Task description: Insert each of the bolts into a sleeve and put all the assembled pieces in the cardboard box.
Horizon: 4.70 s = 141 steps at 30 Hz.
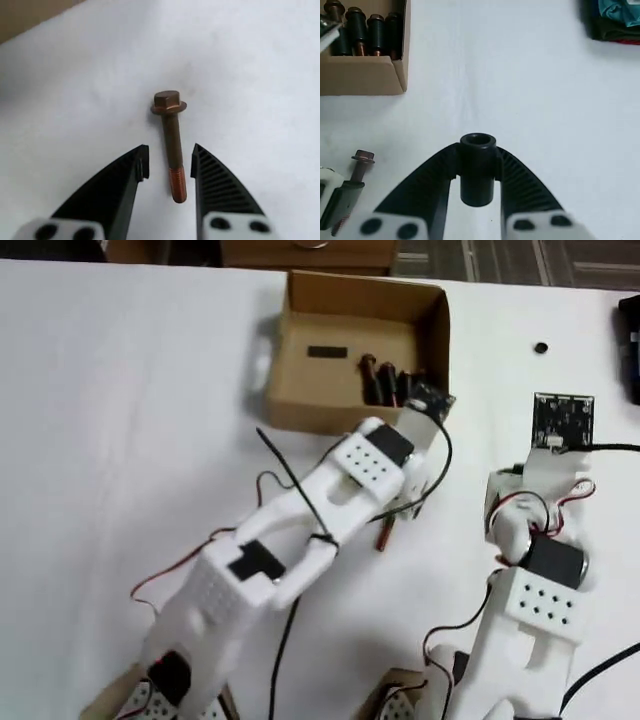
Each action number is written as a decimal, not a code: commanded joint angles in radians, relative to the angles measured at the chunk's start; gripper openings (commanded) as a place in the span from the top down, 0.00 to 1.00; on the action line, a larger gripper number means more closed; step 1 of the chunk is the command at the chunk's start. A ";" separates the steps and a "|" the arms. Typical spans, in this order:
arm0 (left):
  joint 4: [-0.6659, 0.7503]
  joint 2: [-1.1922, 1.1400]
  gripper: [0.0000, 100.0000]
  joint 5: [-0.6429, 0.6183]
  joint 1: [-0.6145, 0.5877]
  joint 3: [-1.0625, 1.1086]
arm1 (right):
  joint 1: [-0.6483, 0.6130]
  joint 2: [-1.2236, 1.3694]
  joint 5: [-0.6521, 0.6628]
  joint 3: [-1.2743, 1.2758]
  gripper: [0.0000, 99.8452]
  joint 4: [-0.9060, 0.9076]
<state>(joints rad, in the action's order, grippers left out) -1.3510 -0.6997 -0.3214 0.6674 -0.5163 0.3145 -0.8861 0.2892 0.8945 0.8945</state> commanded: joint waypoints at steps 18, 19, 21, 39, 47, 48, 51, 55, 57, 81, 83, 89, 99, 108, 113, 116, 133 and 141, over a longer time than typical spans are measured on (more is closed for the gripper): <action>0.000 -0.272 0.86 -0.011 0.006 -0.292 | 0.002 -0.038 0.002 -0.005 0.98 -0.036; -0.003 -0.281 0.89 -0.011 0.006 -0.306 | 0.002 -0.038 0.000 -0.005 0.98 -0.036; -0.003 -0.287 0.99 -0.009 0.005 -0.321 | 0.002 -0.038 0.000 -0.005 0.98 -0.036; -0.232 -0.166 0.98 -0.003 -0.081 -0.731 | -0.099 -0.048 0.000 0.117 0.98 -0.148; -0.436 -0.130 0.98 0.083 -0.308 -1.086 | -0.383 -0.048 -0.160 0.121 0.98 -0.151; -0.436 -0.121 0.98 0.112 -0.333 -1.155 | -0.427 -0.048 -0.187 0.121 0.98 -0.157; -0.437 -0.028 0.98 0.123 -0.364 -1.115 | -0.524 -0.048 -0.201 0.126 0.98 -0.205; -0.439 0.132 0.98 0.100 -0.390 -0.964 | -0.575 -0.042 -0.206 0.127 0.98 -0.259; -0.439 0.224 0.98 0.094 -0.385 -0.849 | -0.591 -0.039 -0.206 0.132 0.98 -0.263; 0.052 1.547 0.98 0.106 -0.480 0.923 | -0.897 -0.045 -0.368 0.310 0.98 -0.438; 0.135 1.660 0.98 0.075 -0.502 1.049 | -0.921 -0.047 -0.370 0.325 0.98 -0.443; 0.270 1.875 0.98 -0.074 -0.582 1.311 | -1.009 -0.047 -0.457 0.347 0.98 -0.441; 0.318 1.889 0.98 -0.152 -0.603 1.395 | -1.145 -0.047 -0.454 0.476 0.98 -0.644; 0.356 1.889 0.98 -0.155 -0.534 1.403 | -1.211 -0.047 -0.453 0.483 0.98 -0.668; 0.373 1.889 0.98 -0.157 -0.531 1.428 | -1.216 -0.047 -0.453 0.483 0.98 -0.668; 0.367 1.889 0.98 -0.155 -0.529 1.429 | -1.216 -0.047 -0.453 0.480 0.98 -0.668; 0.486 1.890 0.98 -0.153 -0.500 1.537 | -1.216 -0.047 -0.453 0.476 0.98 -0.730; 0.537 1.890 0.98 -0.153 -0.505 1.575 | -1.216 -0.047 -0.453 0.476 0.98 -0.731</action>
<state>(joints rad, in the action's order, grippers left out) -0.8493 1.1738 -0.4687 0.1565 1.0641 -0.8961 -0.9014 -0.1573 1.3825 0.1887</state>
